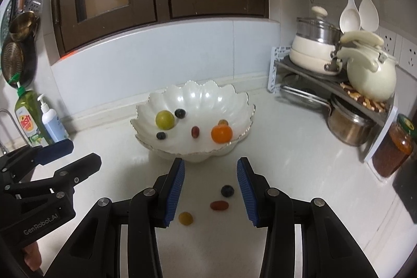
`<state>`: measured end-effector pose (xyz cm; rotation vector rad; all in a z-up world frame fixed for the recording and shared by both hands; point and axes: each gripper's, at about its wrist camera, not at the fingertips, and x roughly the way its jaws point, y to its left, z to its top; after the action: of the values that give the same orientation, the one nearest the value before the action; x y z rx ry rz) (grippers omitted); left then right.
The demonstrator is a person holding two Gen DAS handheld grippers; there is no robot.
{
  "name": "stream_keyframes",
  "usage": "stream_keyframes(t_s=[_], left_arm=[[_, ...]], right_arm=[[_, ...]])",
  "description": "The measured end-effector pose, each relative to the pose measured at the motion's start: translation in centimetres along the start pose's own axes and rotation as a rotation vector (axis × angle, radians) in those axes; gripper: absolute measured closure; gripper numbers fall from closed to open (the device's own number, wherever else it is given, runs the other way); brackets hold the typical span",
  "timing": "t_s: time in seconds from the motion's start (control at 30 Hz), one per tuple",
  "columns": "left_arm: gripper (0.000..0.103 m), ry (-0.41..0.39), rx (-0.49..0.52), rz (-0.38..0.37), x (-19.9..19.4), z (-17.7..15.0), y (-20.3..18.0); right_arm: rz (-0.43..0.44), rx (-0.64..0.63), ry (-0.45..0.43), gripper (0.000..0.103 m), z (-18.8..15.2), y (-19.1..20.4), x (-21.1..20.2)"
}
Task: Organize fruits
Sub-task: 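Withdraw both tools from the bowl toward the remaining fruits on the counter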
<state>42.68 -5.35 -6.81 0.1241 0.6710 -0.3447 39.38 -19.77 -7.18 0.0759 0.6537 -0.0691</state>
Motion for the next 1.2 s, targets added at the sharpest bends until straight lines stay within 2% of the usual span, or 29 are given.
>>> stream_keyframes(t_s=[0.6,1.2], left_arm=[[0.046,0.069,0.045,-0.054,3.3,-2.3,-0.2],[0.046,0.122,0.093,-0.080,7.4,-3.5,-0.8]], right_arm=[[-0.002,0.032,0.097,0.060,-3.2,-0.1,2.9],[-0.023,0.028,0.177,0.060,-4.8,-0.7,6.5]])
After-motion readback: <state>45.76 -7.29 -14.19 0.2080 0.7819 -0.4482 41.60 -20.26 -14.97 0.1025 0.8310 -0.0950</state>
